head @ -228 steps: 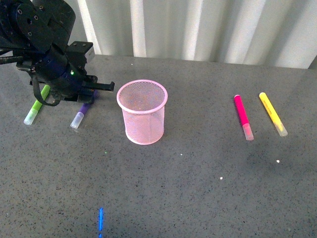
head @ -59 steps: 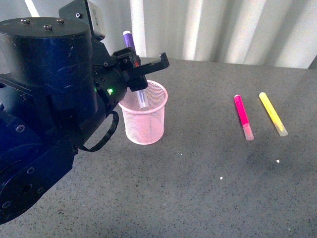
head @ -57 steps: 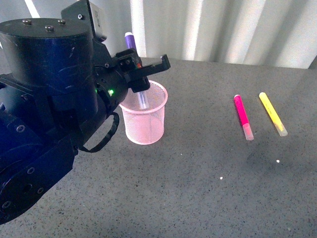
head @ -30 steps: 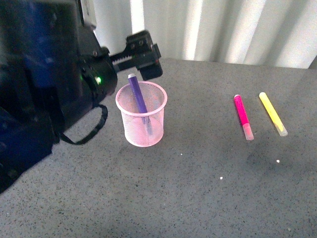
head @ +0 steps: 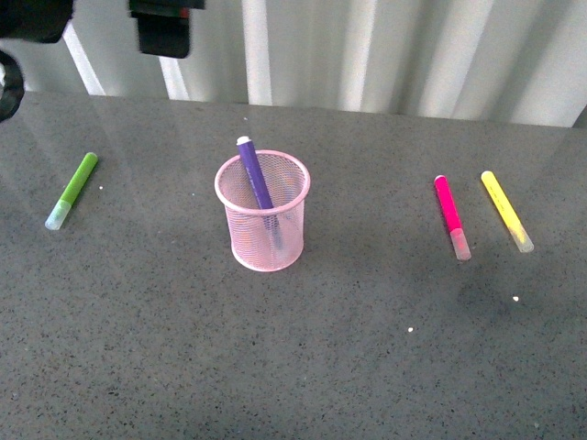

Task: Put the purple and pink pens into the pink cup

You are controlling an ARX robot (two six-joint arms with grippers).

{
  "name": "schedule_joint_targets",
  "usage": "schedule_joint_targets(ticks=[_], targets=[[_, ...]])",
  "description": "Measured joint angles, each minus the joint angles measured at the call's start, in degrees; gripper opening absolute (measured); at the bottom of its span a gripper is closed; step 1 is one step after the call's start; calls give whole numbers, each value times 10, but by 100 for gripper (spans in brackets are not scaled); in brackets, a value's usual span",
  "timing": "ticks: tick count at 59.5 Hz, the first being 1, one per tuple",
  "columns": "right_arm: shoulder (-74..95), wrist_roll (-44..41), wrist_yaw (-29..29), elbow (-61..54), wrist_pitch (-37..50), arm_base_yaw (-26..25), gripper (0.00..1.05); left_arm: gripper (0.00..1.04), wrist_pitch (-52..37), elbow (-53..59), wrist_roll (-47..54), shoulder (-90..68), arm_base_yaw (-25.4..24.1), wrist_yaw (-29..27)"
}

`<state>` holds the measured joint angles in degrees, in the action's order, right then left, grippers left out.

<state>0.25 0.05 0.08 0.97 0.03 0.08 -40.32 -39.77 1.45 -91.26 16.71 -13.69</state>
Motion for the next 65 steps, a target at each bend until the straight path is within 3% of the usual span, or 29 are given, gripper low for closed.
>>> schedule_joint_targets(ticks=[4,8,24,42,47,54,65], targets=[[0,0,2,0,0,0,98,66,-109,66,-5,24,-14,-3],[0,0,2,0,0,0,98,53,-154,111,-7,63,-30,7],[0,0,0,0,0,0,98,5,-166,231,-15,169,-75,50],[0,0,0,0,0,0,98,4,-120,321,-16,306,-115,86],[0,0,0,0,0,0,98,4,-144,351,-16,317,-131,111],[0,0,0,0,0,0,98,4,-106,370,-16,364,-163,133],[0,0,0,0,0,0,98,4,-41,383,-16,447,-166,136]])
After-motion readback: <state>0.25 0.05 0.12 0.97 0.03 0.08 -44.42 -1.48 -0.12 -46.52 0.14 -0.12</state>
